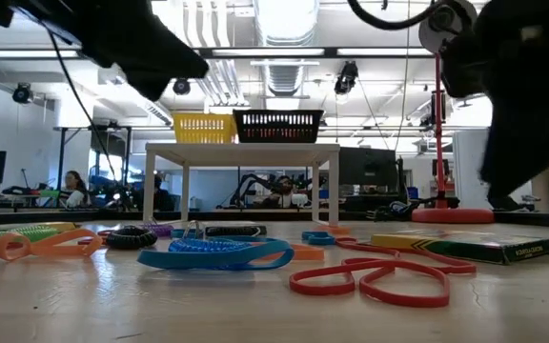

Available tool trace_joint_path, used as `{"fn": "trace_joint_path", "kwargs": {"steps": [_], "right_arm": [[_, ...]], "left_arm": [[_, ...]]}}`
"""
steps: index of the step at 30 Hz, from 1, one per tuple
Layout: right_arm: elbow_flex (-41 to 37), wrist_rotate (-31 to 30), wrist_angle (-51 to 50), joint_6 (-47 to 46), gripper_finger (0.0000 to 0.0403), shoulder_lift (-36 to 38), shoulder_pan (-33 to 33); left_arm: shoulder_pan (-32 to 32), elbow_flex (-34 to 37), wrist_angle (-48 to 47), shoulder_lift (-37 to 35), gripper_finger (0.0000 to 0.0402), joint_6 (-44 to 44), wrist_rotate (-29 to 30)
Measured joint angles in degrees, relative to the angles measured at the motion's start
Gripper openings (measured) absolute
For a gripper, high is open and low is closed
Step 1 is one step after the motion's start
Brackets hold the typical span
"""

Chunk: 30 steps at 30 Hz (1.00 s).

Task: Pick & Place Office Desk Supplies
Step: Put the crayon box into the black bin

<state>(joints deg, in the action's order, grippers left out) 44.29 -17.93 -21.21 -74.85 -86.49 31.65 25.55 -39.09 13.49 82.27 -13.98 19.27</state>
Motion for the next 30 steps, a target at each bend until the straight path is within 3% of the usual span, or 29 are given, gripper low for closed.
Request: {"fn": "trace_joint_path", "kwargs": {"steps": [8, 16, 20, 26, 30], "right_arm": [[1.41, -6.32, 0.64, 1.72, 0.0169, -6.26, 0.39], [3.84, -6.67, 0.68, 3.08, 0.0146, -11.77, 0.34], [3.87, -6.60, 0.65, 2.96, 0.0111, -11.74, 0.34], [3.81, -6.27, 0.67, 3.33, 0.0024, -11.40, 0.36], [4.09, -6.25, 0.91, 4.16, 0.0012, -11.48, 0.36]], "left_arm": [[-0.01, -3.09, -0.05, 5.82, 0.0002, 0.42, -0.02], [0.01, -2.89, -0.16, 6.43, 0.0002, -1.70, -0.14], [0.01, -2.89, -0.12, 6.39, 0.0002, -1.95, -0.48], [-0.01, -2.89, -0.07, 6.39, 0.0002, -1.95, -0.48], [-0.01, -2.89, -0.05, 6.39, 0.0002, -2.48, -0.50]]}}
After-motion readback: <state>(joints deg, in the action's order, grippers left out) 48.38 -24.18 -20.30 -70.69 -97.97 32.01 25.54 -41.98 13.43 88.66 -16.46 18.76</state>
